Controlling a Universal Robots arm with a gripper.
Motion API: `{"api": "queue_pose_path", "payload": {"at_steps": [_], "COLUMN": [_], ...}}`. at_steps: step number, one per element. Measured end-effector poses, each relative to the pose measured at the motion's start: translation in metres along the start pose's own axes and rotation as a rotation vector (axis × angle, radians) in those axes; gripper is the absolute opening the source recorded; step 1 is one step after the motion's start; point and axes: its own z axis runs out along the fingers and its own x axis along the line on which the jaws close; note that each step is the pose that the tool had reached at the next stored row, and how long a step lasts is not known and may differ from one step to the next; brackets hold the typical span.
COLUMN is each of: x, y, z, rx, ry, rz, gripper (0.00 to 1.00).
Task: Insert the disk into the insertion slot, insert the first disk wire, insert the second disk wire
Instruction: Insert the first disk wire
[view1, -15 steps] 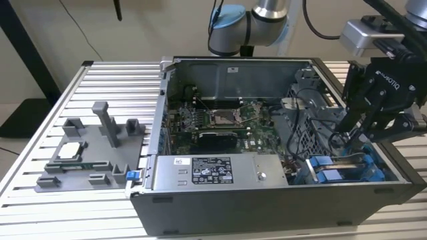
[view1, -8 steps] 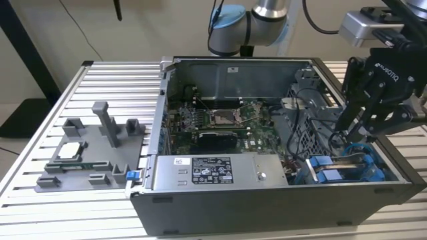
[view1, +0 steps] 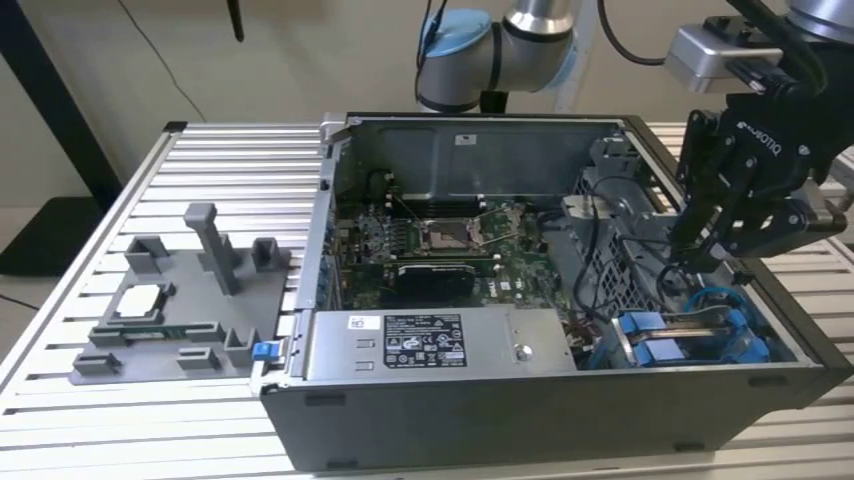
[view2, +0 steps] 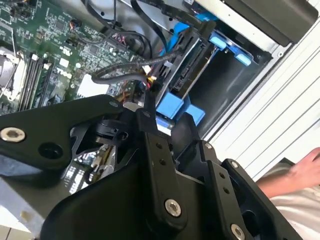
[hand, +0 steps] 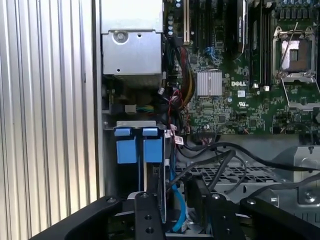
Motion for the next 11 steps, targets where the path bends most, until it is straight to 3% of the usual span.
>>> {"api": "queue_pose_path", "payload": {"at_steps": [7,11], "x": [-0.0111,-0.0120], "y": [0.0002,0.0003], "z": [0.0062,0.0079], "rx": [0.0190,0.0213], "ry": [0.0030,0.0061], "rz": [-0.014,-0.016], "gripper": [1.00,1.00]}}
